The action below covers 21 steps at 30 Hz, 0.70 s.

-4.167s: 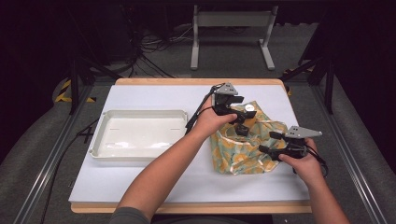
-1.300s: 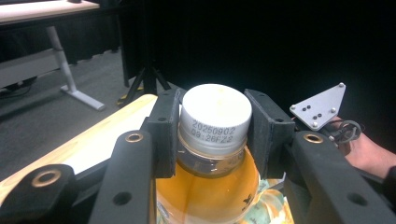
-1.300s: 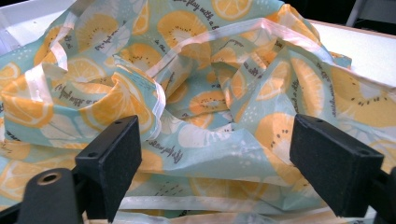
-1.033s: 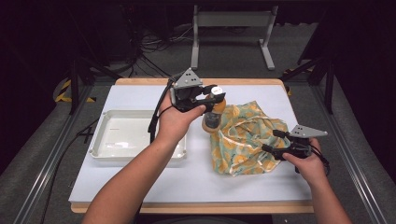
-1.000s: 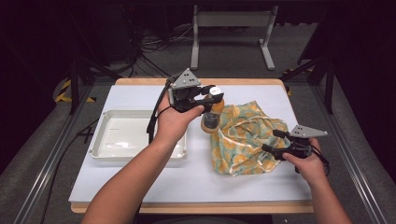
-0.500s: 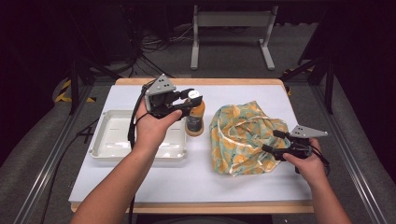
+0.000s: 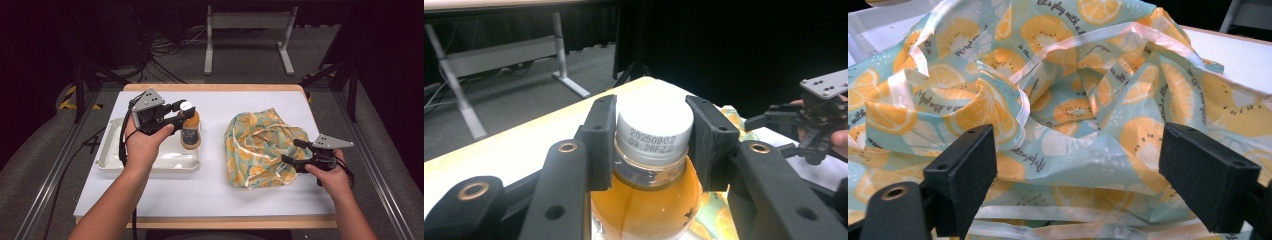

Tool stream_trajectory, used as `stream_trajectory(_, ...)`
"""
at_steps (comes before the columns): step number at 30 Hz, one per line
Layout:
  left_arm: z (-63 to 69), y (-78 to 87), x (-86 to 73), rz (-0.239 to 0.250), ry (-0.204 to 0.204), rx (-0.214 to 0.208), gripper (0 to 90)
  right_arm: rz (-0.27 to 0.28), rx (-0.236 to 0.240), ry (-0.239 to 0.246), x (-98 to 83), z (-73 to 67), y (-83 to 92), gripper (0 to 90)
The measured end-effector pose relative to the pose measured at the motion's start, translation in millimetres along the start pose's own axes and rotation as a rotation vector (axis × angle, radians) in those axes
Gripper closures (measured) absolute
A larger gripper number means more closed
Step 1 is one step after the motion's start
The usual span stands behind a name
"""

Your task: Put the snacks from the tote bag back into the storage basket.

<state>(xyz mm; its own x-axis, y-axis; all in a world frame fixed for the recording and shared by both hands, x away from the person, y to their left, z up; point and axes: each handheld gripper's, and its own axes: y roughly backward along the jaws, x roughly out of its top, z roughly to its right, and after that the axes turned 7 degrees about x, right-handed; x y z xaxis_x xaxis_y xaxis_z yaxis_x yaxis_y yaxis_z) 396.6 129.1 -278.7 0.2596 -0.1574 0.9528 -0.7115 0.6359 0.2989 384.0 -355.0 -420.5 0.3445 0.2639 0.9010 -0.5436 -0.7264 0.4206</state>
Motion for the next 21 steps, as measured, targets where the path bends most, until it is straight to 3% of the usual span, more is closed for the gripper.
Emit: stream_trajectory(21, -17.6, 13.3, -38.7, -0.021, 0.005, 0.044, 58.5, 0.005, 0.006, 0.004, 0.0, -0.9, -2.1, 15.4)
